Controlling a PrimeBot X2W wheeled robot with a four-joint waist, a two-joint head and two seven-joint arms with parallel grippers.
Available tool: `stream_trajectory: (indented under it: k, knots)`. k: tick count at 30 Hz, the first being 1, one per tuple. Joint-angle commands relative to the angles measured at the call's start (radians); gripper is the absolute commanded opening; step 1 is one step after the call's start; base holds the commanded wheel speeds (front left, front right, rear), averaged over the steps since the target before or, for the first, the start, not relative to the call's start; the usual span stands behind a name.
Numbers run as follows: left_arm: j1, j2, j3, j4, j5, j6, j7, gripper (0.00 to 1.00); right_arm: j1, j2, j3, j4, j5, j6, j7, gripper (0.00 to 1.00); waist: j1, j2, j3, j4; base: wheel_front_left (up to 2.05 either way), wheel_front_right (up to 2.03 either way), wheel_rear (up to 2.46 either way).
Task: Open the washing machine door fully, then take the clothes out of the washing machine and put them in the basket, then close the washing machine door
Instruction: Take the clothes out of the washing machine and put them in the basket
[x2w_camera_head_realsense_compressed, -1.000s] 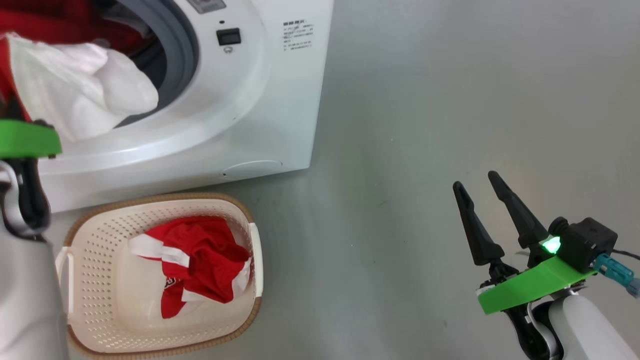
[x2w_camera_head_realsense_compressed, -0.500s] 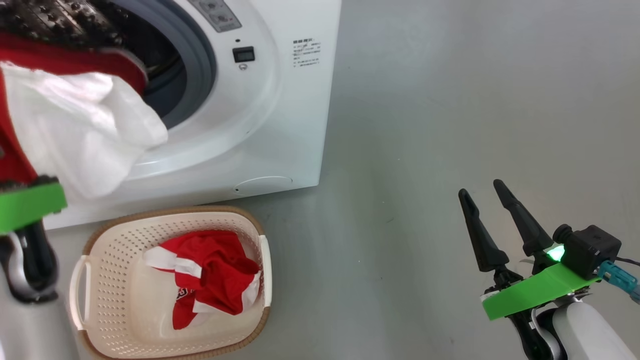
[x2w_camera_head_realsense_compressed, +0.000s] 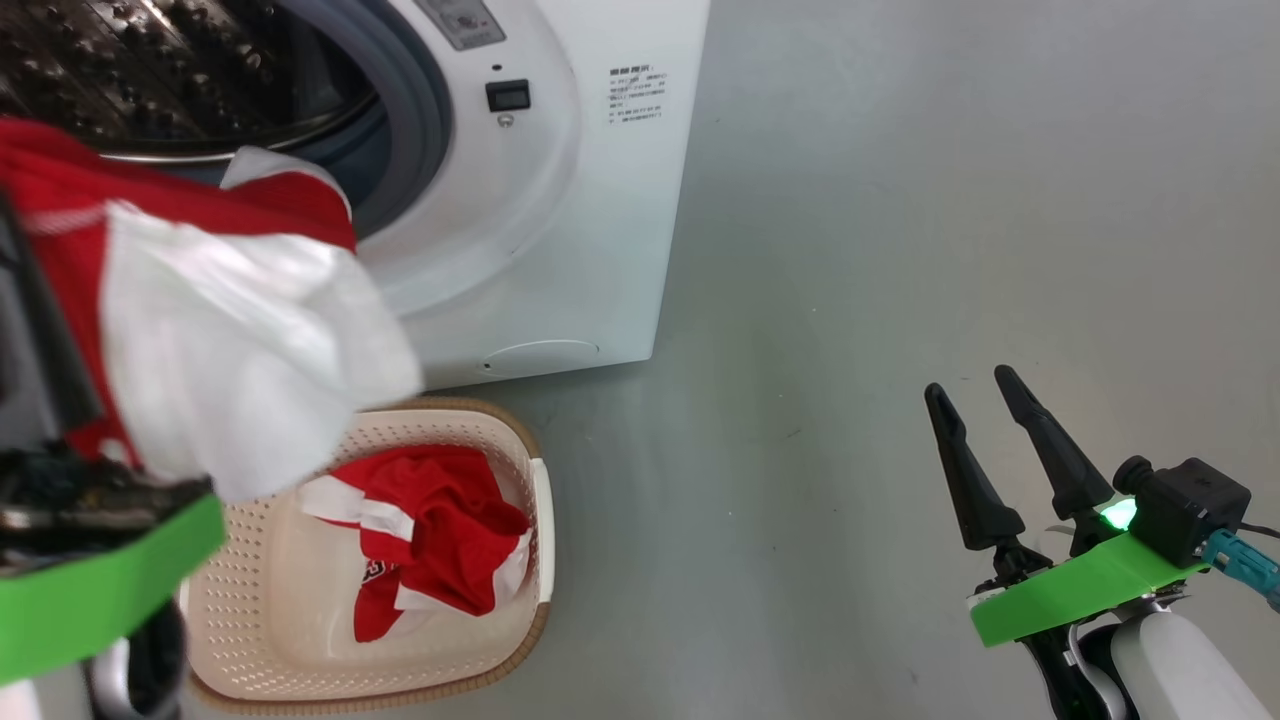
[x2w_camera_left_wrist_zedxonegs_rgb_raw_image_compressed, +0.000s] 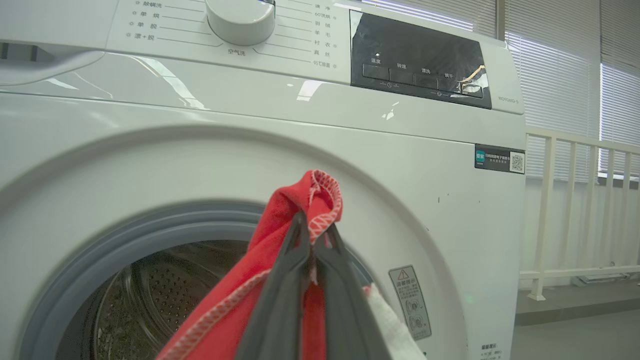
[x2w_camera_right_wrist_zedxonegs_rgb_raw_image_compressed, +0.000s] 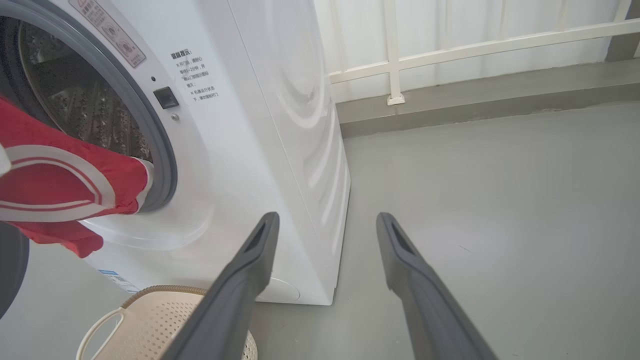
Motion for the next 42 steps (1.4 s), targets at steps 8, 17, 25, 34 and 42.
stream_trajectory:
  k: [8,17,25,34,42]
  knots:
    - [0.138,0.020,-0.021,0.017,-0.045,0.070,-0.003,0.00,-0.015,-0.009,0.024,-0.026,0.000,0.006,-0.006,1.00,0.0000,0.0000,0.021,-0.013,0.00,0.00,0.00]
    - [0.206,0.020,-0.055,0.159,-0.041,0.108,-0.003,0.00,-0.032,-0.011,0.018,-0.030,0.002,0.006,-0.006,1.00,0.0000,0.0000,0.056,-0.020,0.00,0.00,0.00]
    - [0.193,0.020,-0.055,0.359,0.037,0.107,-0.003,0.00,-0.055,-0.007,0.027,-0.032,0.002,0.006,-0.006,1.00,0.0000,0.0000,0.093,-0.032,0.00,0.00,0.00]
    - [0.163,0.020,-0.031,0.543,0.073,0.100,-0.003,0.00,-0.073,0.001,0.027,-0.035,0.004,0.006,-0.006,1.00,0.0000,0.0000,0.135,-0.053,0.00,0.00,0.00]
    - [0.117,0.019,-0.049,0.730,0.111,0.082,-0.003,0.00,-0.086,0.004,0.025,-0.039,0.004,0.006,-0.006,1.00,0.0000,0.0000,0.169,-0.056,0.00,0.00,0.00]
